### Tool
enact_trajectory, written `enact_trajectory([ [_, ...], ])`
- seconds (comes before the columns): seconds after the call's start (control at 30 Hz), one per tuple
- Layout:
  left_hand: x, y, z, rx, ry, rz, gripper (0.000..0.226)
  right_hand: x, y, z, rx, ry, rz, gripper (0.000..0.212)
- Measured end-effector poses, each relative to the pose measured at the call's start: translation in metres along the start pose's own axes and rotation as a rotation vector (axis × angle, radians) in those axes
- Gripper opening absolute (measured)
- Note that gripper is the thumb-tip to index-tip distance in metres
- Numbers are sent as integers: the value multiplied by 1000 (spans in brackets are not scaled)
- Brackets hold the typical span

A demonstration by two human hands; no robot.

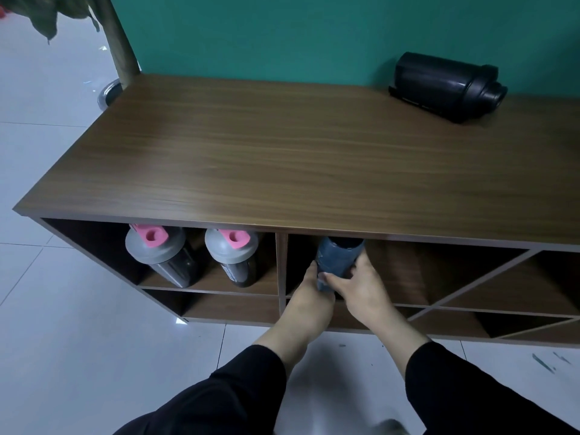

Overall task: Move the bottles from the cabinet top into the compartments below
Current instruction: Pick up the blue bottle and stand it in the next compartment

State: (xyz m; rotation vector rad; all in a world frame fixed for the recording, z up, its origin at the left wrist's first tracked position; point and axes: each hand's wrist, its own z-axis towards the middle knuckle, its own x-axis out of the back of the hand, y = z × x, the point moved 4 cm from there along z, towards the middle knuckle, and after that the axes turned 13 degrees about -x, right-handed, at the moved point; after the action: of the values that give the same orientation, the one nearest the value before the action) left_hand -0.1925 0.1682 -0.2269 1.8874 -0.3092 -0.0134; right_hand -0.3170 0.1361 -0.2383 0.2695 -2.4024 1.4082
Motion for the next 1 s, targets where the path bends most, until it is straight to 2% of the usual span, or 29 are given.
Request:
enact_trajectory([
  [0.17, -2, 4, 2, 2, 33, -59, 73, -7, 0, 4, -20, -18, 21, 63],
  [0.23, -1, 6, 1, 13, 26, -40, 76, -8, 0, 2, 55, 6, -85, 63],
  [0.33, 2, 7, -1, 7, 29, -6, 81, -9, -6, -3, 126, 23, -153, 49],
  [0.43, 3, 2, 2, 2, 35, -12, 91, -15, -2, -2, 97, -59, -11, 40],
  [0.5, 2, -1, 4, -2, 41, -50, 90, -16, -3, -3, 38, -86, -25, 38],
  [0.53, 2, 0, 4, -6, 46, -66, 88, -16, -3, -1, 8, -54, -97, 39],
  [0.57, 1, 2, 2, -9, 49, -83, 86, -14, -4, -3, 69, -10, -246, 38],
  [0.63, 1, 1, -1, 33, 72, -96, 77, -12, 6, -7, 141, -74, -612, 43],
  [0.7, 2, -2, -6, 73, 116, -65, 56, -5, 15, -14, 33, -69, -731, 37],
  [0.77, 1, -1, -12, 97, 133, -39, 38, 4, 18, -27, -31, -70, -648, 22],
  [0.87, -5, 9, -24, 58, 102, -106, 26, 19, 1, -58, 27, -121, -428, 25],
  [1.0, -3, 45, -61, -255, 129, 228, 25, 62, -36, -115, 165, -8, -130, 22],
])
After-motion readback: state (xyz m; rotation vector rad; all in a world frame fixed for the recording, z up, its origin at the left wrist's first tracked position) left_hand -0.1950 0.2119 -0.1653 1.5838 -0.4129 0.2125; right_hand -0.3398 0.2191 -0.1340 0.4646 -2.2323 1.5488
